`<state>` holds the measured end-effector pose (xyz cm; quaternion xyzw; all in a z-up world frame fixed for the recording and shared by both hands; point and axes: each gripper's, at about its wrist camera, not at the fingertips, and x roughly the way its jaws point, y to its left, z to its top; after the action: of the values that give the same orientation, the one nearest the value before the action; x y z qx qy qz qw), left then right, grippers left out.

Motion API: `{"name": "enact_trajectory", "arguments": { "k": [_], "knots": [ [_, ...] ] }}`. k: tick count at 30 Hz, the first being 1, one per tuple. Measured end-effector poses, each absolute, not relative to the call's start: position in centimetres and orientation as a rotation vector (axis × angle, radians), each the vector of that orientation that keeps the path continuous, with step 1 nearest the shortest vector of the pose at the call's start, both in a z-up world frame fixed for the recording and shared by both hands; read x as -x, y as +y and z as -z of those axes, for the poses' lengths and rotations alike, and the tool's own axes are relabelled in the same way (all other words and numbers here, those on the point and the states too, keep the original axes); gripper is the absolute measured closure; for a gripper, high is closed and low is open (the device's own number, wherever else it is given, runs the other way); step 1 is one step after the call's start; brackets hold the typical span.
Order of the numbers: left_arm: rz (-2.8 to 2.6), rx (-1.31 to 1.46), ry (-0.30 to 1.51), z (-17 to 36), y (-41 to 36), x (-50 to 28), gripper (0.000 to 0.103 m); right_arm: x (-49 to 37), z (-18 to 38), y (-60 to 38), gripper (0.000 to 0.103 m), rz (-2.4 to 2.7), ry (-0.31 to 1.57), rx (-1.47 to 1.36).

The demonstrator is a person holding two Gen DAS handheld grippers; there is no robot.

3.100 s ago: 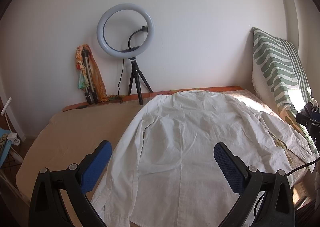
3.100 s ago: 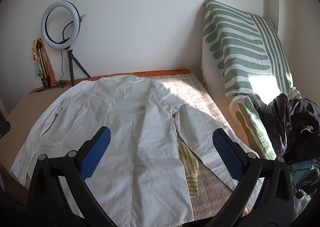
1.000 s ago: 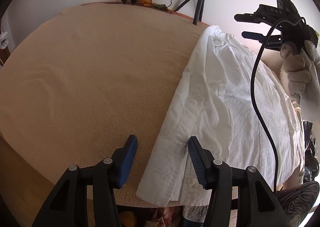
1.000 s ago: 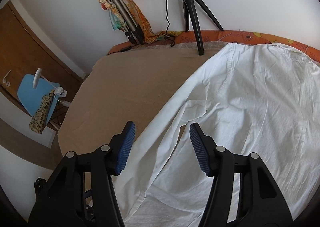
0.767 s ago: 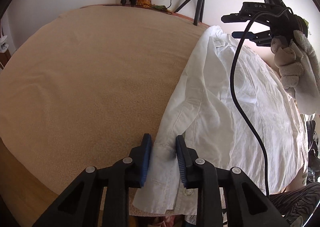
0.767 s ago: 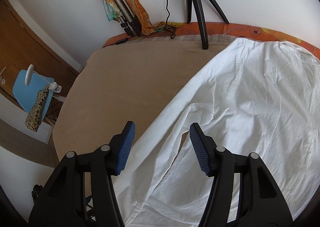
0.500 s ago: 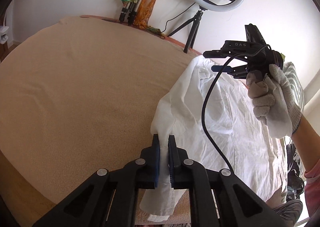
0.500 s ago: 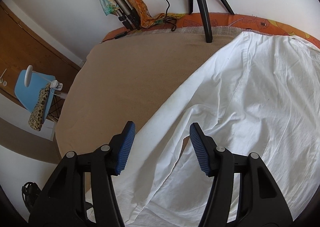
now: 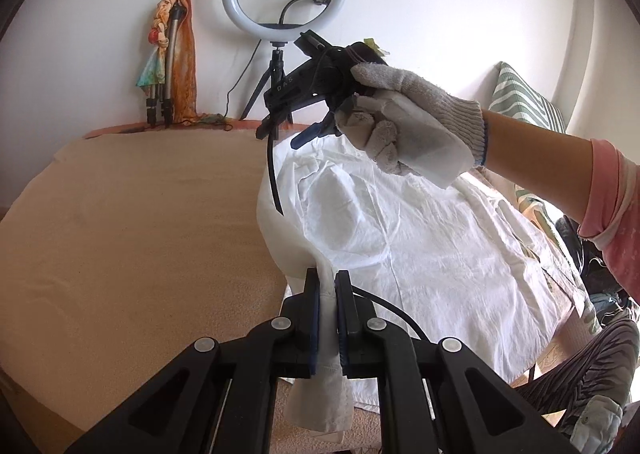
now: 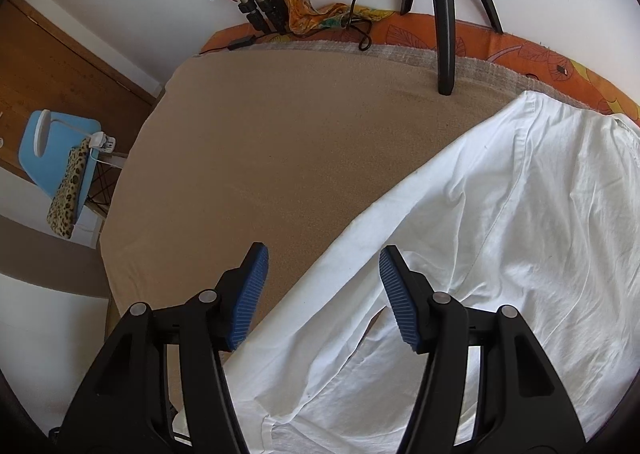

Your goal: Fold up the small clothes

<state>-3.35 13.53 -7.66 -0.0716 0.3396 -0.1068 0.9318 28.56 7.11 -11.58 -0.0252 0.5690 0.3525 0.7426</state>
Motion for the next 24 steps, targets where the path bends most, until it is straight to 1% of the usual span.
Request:
{"name": "enact_trajectory", "arguments": {
  "k": [4,5,6,8,9,11,14,18,21,24],
  "knots": [
    [0.238,0.119,0.688,7.5,12.8,3.7,0.099,-28.9,13.1,8.8,0.042,-0.717,1.273,0.174],
    [0.237,0.114,0.692,7.5,12.7,3.6,0.099,-29.0,13.6,9.0,0.045,-0.706,1.287,0.196],
    [0.235,0.108,0.697,7.6,12.7,3.5,0.099,-29.1,13.9,9.1,0.051,-0.694,1.294,0.209],
    [0.232,0.105,0.705,7.7,12.7,3.3,0.099,-29.3,14.4,8.8,0.088,-0.68,1.314,0.211],
    [0.229,0.101,0.704,7.7,12.7,3.3,0.099,-29.5,14.5,8.4,0.094,-0.676,1.322,0.198],
    [0.222,0.083,0.695,7.5,12.6,3.3,0.099,-29.7,14.0,7.6,0.098,-0.669,1.3,0.184],
    [0.202,0.027,0.683,7.4,11.9,3.2,0.099,-30.3,12.7,5.7,0.1,-0.658,1.248,0.155],
    [0.206,-0.048,0.685,7.7,10.0,3.0,0.099,-31.3,10.7,1.6,0.1,-0.666,1.186,0.052],
    [0.251,-0.114,0.693,8.3,7.9,3.1,0.098,-31.7,10.4,-1.3,0.1,-0.683,1.17,0.007],
    [0.316,-0.156,0.724,9.0,6.2,3.5,0.086,-31.3,11.9,-4.4,0.1,-0.672,1.173,-0.009]
  ]
}}
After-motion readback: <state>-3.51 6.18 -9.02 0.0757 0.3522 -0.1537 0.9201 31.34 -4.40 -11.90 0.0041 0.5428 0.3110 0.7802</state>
